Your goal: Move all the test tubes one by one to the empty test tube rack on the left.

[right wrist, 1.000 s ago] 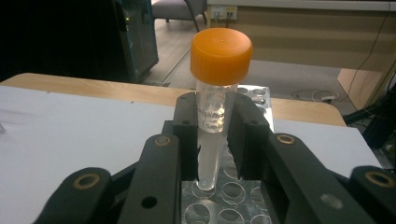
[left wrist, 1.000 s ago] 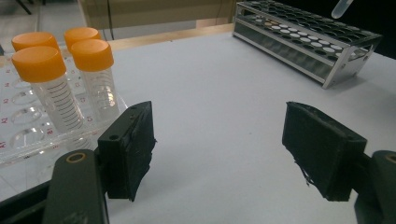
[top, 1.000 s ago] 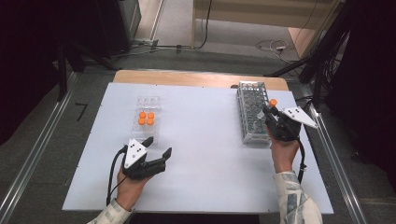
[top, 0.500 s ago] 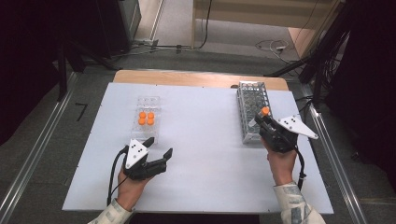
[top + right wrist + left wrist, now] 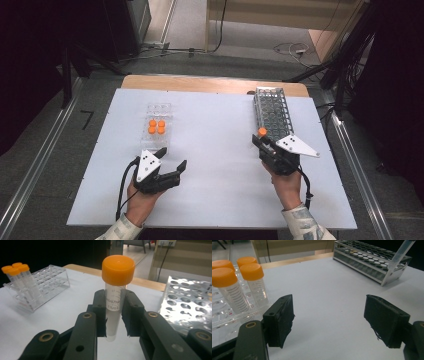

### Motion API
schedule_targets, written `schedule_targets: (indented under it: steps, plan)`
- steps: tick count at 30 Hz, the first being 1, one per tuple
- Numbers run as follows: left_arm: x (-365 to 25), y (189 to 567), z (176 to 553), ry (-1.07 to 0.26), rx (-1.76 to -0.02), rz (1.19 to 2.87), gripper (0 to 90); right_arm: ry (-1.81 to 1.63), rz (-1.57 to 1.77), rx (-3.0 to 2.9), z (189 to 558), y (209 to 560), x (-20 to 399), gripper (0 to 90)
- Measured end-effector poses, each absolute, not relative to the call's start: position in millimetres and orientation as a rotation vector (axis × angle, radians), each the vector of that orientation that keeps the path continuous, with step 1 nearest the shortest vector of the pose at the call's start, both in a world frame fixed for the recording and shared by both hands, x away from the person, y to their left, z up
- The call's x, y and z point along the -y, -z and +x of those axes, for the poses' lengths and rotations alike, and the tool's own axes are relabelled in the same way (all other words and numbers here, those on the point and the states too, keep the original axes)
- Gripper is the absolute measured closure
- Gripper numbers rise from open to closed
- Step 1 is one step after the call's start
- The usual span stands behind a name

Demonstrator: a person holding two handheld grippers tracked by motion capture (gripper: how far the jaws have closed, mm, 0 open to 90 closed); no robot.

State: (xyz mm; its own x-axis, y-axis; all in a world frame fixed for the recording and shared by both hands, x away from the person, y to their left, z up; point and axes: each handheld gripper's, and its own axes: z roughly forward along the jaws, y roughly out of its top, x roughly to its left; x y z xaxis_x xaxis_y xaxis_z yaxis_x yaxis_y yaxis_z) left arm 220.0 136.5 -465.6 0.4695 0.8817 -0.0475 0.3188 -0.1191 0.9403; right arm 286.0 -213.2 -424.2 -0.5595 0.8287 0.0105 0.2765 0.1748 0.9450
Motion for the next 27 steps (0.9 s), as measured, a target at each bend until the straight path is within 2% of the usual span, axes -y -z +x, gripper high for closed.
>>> schedule_targets:
  steps: [22,27]
  plan:
    - [-130.1,457.1,212.3,-0.654,-0.994,1.656,22.8,-1.378,0.927,-2.109,273.8,445.4,166.9,71.8]
    - [-128.3,454.0,209.6,-0.644,-0.962,1.654,25.8,-1.383,0.901,-2.139,270.6,448.4,156.4,71.8]
